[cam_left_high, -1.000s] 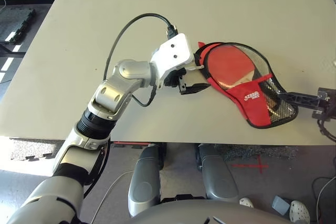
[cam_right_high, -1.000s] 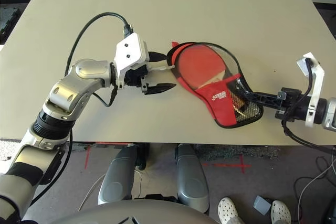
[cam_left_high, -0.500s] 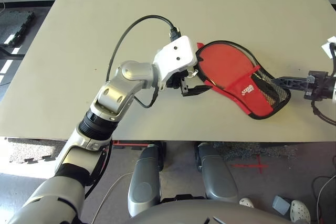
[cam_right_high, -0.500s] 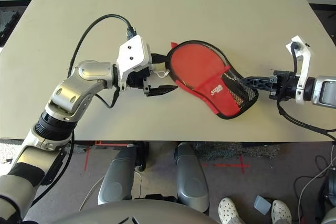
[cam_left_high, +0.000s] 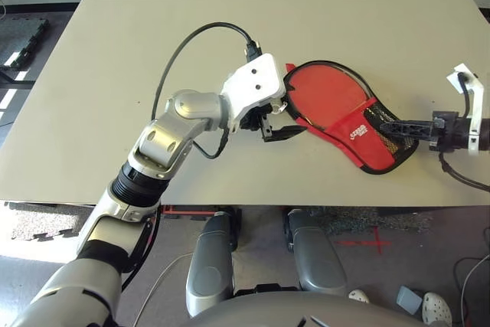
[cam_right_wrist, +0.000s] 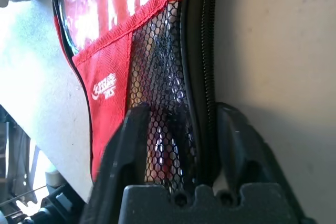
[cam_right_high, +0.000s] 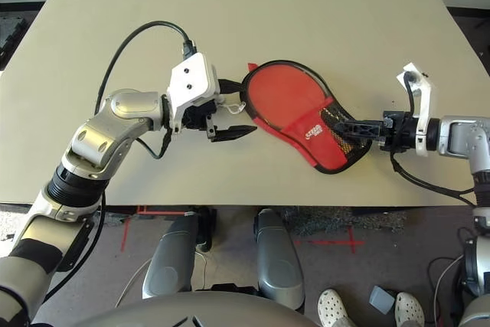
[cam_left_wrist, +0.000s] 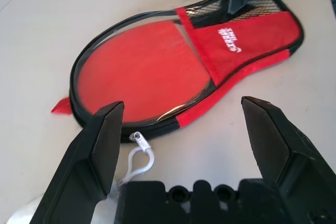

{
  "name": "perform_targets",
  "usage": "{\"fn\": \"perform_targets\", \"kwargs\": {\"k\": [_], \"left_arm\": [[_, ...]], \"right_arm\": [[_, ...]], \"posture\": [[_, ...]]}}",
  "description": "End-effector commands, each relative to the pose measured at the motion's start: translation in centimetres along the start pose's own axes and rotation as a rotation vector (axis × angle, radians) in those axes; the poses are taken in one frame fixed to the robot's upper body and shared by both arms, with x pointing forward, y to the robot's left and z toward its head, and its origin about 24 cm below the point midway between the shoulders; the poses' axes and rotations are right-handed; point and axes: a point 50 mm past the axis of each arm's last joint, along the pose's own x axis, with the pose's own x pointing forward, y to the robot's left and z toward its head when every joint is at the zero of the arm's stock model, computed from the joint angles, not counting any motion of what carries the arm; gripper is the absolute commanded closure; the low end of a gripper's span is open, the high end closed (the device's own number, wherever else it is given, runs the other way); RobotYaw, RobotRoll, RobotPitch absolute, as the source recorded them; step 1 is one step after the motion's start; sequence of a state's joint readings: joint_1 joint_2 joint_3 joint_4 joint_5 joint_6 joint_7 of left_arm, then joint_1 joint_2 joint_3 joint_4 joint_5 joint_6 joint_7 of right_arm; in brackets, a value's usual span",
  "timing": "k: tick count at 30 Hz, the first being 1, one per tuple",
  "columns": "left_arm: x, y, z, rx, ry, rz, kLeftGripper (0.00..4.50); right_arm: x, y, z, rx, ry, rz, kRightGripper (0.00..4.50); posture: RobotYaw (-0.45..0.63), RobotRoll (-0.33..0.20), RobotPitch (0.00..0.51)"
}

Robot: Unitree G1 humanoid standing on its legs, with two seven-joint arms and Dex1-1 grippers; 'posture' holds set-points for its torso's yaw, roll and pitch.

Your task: Store the ping-pong paddle in its case and zip it.

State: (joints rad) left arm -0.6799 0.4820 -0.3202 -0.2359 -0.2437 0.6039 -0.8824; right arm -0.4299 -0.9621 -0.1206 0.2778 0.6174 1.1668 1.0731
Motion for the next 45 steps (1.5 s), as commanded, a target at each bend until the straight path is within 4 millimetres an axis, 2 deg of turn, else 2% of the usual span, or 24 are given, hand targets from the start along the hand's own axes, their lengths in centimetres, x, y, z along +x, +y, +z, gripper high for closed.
{"fn": "perform_targets", "kwargs": {"k": [1,4,5,10,20,23,30,33,36,39,45], "left_arm": [[-0.5,0.0,0.8,0.029,-0.005,-0.02,0.0],[-0.7,0.2,0.8,0.03,-0.002,-0.019,0.0],[-0.7,0.2,0.8,0.03,0.0,-0.019,0.0],[-0.7,0.1,0.7,0.029,0.004,-0.019,0.0],[-0.5,0.0,0.2,0.023,0.01,-0.016,0.0],[-0.5,0.0,0.2,0.021,0.01,-0.017,0.0],[-0.7,0.0,0.1,0.02,0.015,-0.013,0.0],[-0.9,0.4,0.2,0.017,0.012,0.0,0.0],[-1.2,0.7,0.3,0.005,0.004,0.018,0.0],[-1.6,1.0,0.2,-0.003,0.006,0.037,0.0],[-2.6,2.1,0.0,-0.012,0.025,0.104,0.0]], "right_arm": [[0.6,0.4,-1.7,0.062,0.057,0.044,3.19],[0.0,0.8,-2.2,0.076,0.07,0.055,4.33],[-0.2,0.9,-2.5,0.084,0.082,0.059,4.48],[-0.9,1.9,-4.1,0.114,0.126,0.079,4.48],[-0.3,3.0,-6.0,0.145,0.145,0.096,4.48],[-0.9,2.8,-5.2,0.119,0.121,0.088,3.73],[-4.6,2.5,-1.2,-0.094,0.073,0.062,1.13],[-6.0,1.6,1.0,-0.279,0.052,-0.006,0.03],[-5.6,1.6,3.2,-0.459,-0.057,0.031,0.03],[-3.6,1.9,5.0,-0.61,-0.128,0.072,0.03],[0.8,1.9,6.1,-0.796,-0.071,0.122,0.03]], "posture": [[-0.05,0.0,0.246],[-0.05,0.0,0.247],[-0.05,0.0,0.249],[-0.06,0.0,0.252],[-0.06,0.0,0.253],[-0.06,0.0,0.252],[-0.06,0.0,0.249],[-0.06,0.0,0.247],[-0.06,0.0,0.246],[-0.05,0.0,0.25],[-0.03,0.0,0.255]]}}
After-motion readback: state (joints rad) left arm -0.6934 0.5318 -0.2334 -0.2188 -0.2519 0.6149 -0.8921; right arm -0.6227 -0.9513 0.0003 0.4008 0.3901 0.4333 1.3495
